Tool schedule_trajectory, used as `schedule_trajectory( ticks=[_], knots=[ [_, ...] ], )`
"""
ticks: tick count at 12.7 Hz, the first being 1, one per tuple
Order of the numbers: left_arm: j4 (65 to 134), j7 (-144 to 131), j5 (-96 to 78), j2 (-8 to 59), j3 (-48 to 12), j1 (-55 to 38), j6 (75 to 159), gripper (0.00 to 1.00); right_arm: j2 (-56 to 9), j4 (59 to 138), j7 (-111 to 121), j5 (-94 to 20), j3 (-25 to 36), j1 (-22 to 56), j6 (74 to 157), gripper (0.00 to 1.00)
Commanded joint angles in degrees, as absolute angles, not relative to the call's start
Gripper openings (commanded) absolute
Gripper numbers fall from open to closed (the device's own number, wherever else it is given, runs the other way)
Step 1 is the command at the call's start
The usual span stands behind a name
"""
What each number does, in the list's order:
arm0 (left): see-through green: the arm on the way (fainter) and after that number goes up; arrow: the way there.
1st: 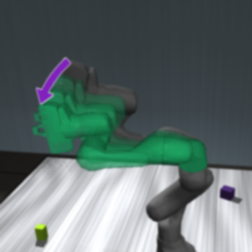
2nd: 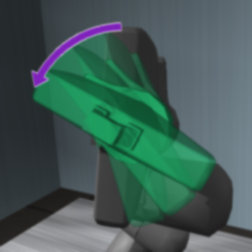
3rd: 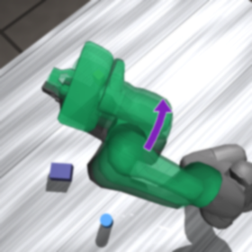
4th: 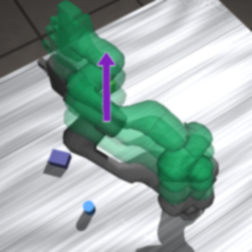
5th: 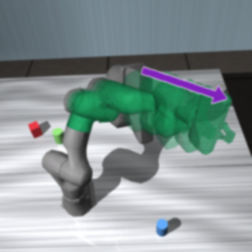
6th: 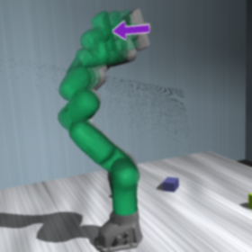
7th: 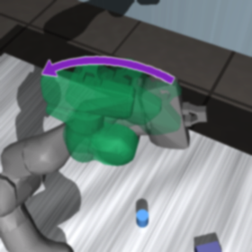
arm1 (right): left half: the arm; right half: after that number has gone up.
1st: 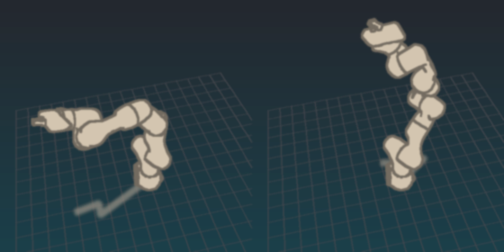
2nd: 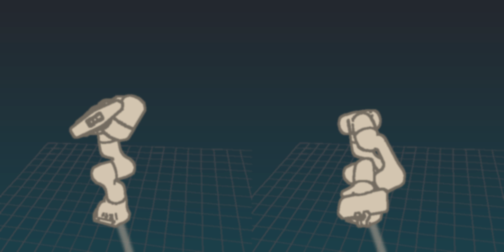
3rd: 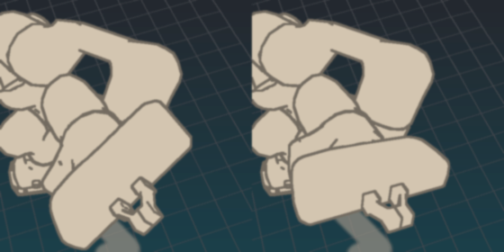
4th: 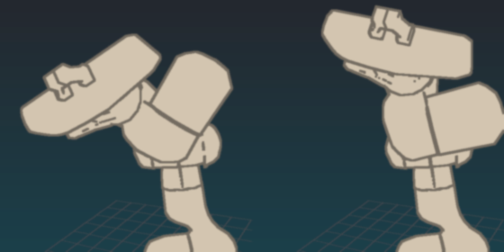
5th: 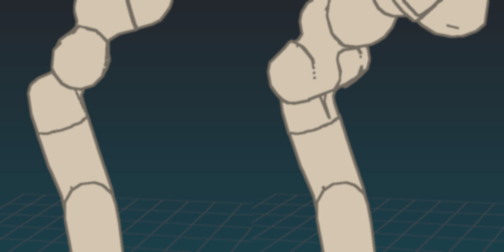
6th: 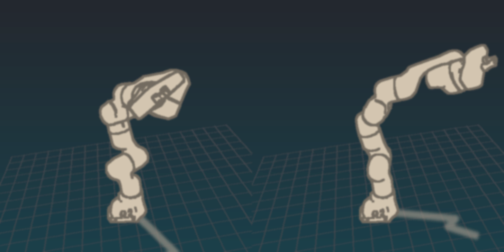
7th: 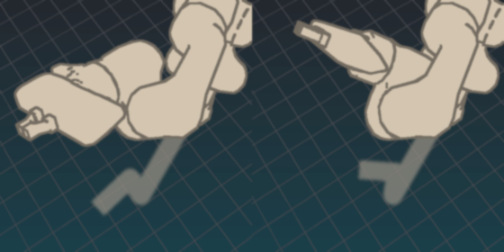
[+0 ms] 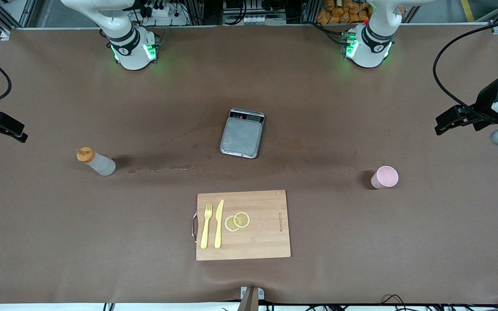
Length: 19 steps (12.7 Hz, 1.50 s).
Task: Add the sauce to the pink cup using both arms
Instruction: 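Reach the left gripper down over the pink cup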
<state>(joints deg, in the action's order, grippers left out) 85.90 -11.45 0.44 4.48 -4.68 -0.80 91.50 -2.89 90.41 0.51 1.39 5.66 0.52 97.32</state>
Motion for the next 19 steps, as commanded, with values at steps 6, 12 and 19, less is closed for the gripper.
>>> schedule_trajectory(
  ticks=[6,12,19],
  knots=[
    [86.7,-10.3,0.4,6.5,-4.6,-0.5,91.1,1.00,-1.8,91.5,0.9,1.5,5.1,-0.5,97.6,1.00],
    [106.8,-13.2,0.4,9.2,-4.7,0.8,111.6,1.00,-2.2,91.4,0.7,1.5,5.2,-0.6,97.6,1.00],
    [118.2,-12.4,0.5,15.0,-4.5,2.7,132.6,1.00,-9.0,90.9,0.4,1.4,5.2,-5.9,100.2,1.00]
  ],
)
